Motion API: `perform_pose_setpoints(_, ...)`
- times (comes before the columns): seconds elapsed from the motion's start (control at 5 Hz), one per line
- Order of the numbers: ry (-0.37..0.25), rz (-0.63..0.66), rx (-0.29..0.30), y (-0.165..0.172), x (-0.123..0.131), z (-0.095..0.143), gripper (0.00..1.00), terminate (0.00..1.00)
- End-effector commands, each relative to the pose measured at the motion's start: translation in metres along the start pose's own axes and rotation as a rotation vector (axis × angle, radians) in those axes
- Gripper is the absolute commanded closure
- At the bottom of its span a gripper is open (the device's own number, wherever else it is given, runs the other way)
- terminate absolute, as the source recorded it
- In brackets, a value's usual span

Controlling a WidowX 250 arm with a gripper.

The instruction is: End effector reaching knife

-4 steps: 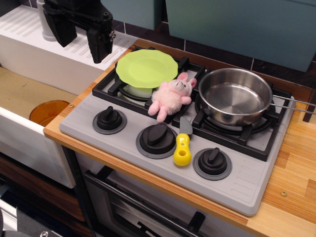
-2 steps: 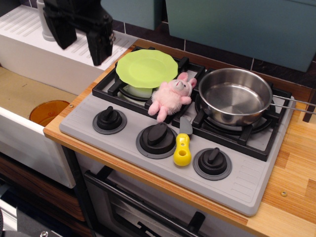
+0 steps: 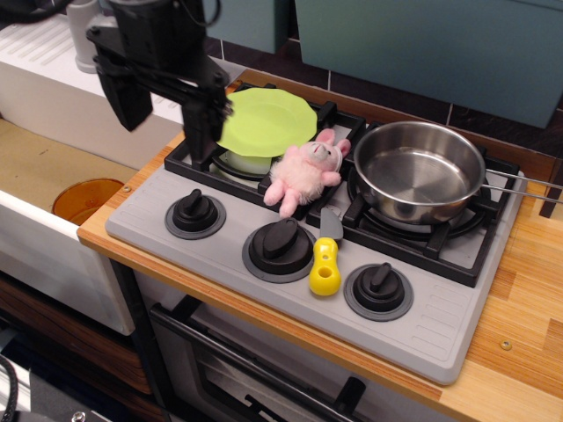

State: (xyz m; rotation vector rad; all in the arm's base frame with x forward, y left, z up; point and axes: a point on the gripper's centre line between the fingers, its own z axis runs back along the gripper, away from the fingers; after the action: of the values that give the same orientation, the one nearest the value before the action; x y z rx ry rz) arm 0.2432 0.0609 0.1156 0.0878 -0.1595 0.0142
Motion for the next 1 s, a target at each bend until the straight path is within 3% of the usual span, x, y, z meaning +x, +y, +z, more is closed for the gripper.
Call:
perform_pose_setpoints(0.0,-0.024,0.092,0.038,-0.034,-0.009,0.004,0.00,0.00)
perform_pose_setpoints(0.8,-0.042,0.189,-0.032,-0.100,-0.007,-0.006,0.00,0.00)
